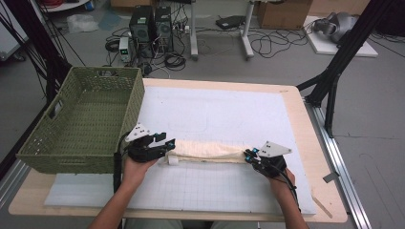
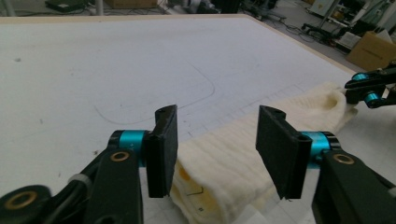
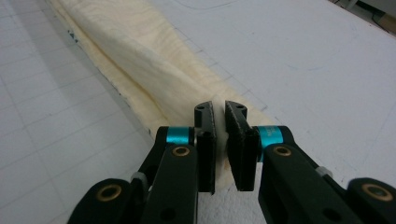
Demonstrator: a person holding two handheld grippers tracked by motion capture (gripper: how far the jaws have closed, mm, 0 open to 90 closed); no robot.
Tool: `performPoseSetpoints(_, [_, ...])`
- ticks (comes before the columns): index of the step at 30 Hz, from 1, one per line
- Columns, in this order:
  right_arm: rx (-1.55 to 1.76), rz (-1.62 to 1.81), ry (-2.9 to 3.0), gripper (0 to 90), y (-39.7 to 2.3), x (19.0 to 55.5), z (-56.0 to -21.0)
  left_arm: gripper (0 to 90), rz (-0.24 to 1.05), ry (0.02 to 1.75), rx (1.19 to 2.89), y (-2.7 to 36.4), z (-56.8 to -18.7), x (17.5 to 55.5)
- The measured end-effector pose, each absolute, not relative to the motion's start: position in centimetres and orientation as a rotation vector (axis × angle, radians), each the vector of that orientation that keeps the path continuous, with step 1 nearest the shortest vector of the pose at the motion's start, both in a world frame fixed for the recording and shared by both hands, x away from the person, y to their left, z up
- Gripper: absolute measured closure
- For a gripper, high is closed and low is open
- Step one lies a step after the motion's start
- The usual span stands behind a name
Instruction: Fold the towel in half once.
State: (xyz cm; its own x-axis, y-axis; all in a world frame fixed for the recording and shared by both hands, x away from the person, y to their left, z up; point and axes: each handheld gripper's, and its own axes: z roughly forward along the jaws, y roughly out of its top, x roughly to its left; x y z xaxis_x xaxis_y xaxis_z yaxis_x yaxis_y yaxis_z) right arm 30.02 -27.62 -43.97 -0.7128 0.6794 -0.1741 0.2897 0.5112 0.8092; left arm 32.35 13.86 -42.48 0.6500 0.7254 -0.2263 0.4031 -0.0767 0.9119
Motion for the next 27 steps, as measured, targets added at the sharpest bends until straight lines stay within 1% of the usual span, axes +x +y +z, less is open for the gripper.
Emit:
performPoseSetpoints(4, [0.806,1.097,2.274,81.2,-27.7,29.9,-43.9,61.5,0.321,0.904,1.815,12.9,-43.5,32.5])
performPoseSetpoints(5, [0.808,1.096,2.271,78.6,-27.7,29.9,-43.9,63.6,0.318,0.903,1.850,12.6,-43.8,32.5])
performPoseSetpoints(7, [0.855,1.109,2.261,68.9,-28.0,29.8,-43.6,65.2,0.314,0.917,1.894,12.2,-44.4,32.6])
performPoseSetpoints(9, [0.899,1.153,2.228,61.4,-28.4,29.7,-42.7,67.1,0.315,0.926,1.912,12.2,-44.6,32.7])
performPoseSetpoints(11, [0.938,1.243,2.161,57.0,-28.9,29.4,-41.4,67.4,0.312,0.936,1.911,12.2,-44.6,32.7])
performPoseSetpoints(14, [0.937,1.343,2.095,55.8,-28.9,29.0,-39.9,68.1,0.309,0.936,1.922,12.2,-44.7,32.7])
performPoseSetpoints(17, [0.943,1.390,2.079,55.5,-28.4,29.0,-39.5,69.0,0.304,0.938,1.935,12.1,-44.9,32.6])
performPoseSetpoints(19, [0.956,1.359,2.116,56.5,-27.6,29.2,-40.0,69.2,0.303,0.938,1.937,12.1,-45.0,32.6])
performPoseSetpoints(21, [0.988,1.304,2.163,61.8,-26.8,29.5,-41.0,69.4,0.303,0.938,1.937,12.1,-45.0,32.6])
performPoseSetpoints(23, [1.024,1.248,2.197,65.0,-26.2,29.9,-42.1,69.5,0.300,0.940,1.937,12.1,-45.0,32.6])
performPoseSetpoints(27, [1.060,1.180,2.257,68.2,-25.8,30.3,-43.5,69.6,0.299,0.939,1.940,12.1,-45.0,32.5])
